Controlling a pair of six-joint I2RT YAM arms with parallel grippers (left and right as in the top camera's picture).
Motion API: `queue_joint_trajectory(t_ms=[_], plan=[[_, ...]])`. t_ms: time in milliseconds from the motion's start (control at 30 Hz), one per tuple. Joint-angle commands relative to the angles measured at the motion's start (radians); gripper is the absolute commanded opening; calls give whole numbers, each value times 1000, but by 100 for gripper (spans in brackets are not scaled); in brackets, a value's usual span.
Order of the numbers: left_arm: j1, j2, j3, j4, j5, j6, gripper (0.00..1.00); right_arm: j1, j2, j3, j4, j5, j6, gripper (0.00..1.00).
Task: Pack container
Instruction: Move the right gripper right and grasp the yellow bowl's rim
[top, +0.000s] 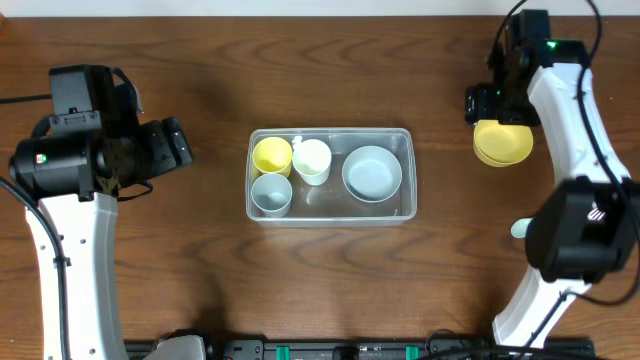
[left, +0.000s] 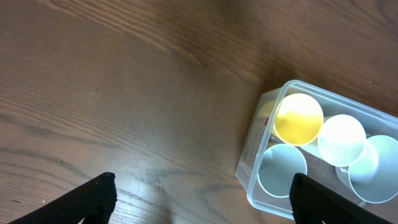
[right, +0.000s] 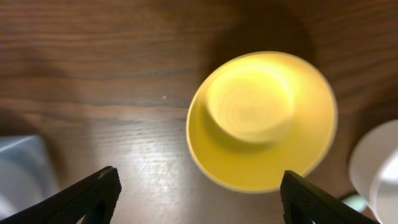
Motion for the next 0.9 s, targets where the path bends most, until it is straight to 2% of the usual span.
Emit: queue_joint_trajectory(t_ms=[0, 167, 400, 600, 700, 867], plan=[[5, 6, -1, -5, -1, -9, 89, -13, 64, -5, 11, 8, -23, 83], [5, 6, -1, -5, -1, -9, 89, -13, 136, -5, 31, 8, -29, 81], [5, 6, -1, -6, -1, -9, 89, -13, 197, -5, 37, 8, -29, 73], [5, 6, -1, -6, -1, -9, 89, -13, 207, -6, 34, 7, -28, 54], [5, 6, -1, -6, -1, -9, 89, -13, 207, -6, 29, 7, -28, 38], [5, 6, -1, -6, -1, -9, 89, -13, 207, -6, 17, 8, -28, 21]])
